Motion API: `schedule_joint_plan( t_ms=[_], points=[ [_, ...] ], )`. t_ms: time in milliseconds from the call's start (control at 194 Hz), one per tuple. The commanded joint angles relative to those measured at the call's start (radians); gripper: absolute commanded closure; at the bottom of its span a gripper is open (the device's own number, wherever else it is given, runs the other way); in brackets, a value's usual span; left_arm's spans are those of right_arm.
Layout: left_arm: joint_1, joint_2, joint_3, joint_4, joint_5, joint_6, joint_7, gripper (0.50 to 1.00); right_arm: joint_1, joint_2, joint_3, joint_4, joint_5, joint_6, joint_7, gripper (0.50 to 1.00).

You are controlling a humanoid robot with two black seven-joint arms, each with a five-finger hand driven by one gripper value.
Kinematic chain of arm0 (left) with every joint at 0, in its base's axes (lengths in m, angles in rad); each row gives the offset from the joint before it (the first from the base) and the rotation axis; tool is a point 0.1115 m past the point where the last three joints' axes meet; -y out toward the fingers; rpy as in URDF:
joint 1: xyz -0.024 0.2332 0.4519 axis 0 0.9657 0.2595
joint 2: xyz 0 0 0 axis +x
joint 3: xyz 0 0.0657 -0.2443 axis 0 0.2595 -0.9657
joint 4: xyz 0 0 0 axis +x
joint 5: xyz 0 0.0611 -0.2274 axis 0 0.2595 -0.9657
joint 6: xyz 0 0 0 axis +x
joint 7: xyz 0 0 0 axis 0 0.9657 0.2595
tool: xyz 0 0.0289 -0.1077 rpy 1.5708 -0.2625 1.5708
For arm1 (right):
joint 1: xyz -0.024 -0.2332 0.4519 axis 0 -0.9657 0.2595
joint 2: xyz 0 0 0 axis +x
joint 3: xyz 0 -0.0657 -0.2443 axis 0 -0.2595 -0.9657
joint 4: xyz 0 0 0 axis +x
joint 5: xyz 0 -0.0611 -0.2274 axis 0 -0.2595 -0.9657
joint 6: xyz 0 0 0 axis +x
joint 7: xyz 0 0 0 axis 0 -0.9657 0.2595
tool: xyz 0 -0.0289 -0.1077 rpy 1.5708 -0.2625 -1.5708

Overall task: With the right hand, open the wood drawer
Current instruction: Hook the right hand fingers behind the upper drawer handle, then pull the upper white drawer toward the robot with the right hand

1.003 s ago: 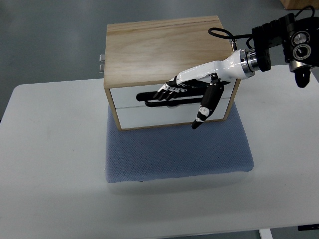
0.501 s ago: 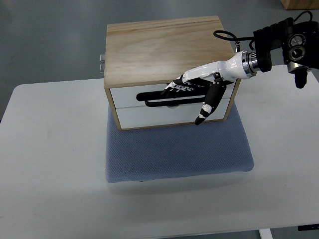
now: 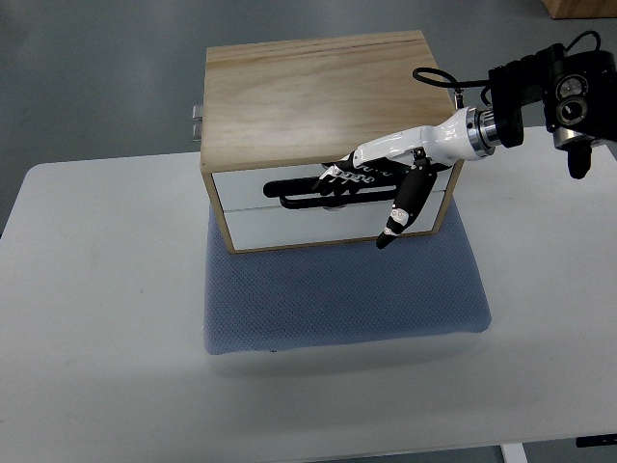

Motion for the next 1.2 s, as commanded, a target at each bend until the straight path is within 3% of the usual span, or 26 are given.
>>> schedule_joint_plan(
  t_ms=[0, 568, 1194],
  points=[
    [0.0, 0.0, 0.0, 0.0, 0.0, 0.0, 0.0, 0.5, 0.0, 0.0, 0.0, 0.007, 0.004, 0.0, -0.021, 0.556],
    [0.0, 0.0, 0.0, 0.0, 0.0, 0.0, 0.0, 0.5, 0.001, -0.035, 0.0, 0.148, 0.015, 0.0, -0.077, 0.556],
    [0.0, 0.0, 0.0, 0.0, 0.0, 0.0, 0.0, 0.5, 0.006, -0.12, -0.006, 0.274, 0.016, 0.0, -0.079, 0.556]
  ],
)
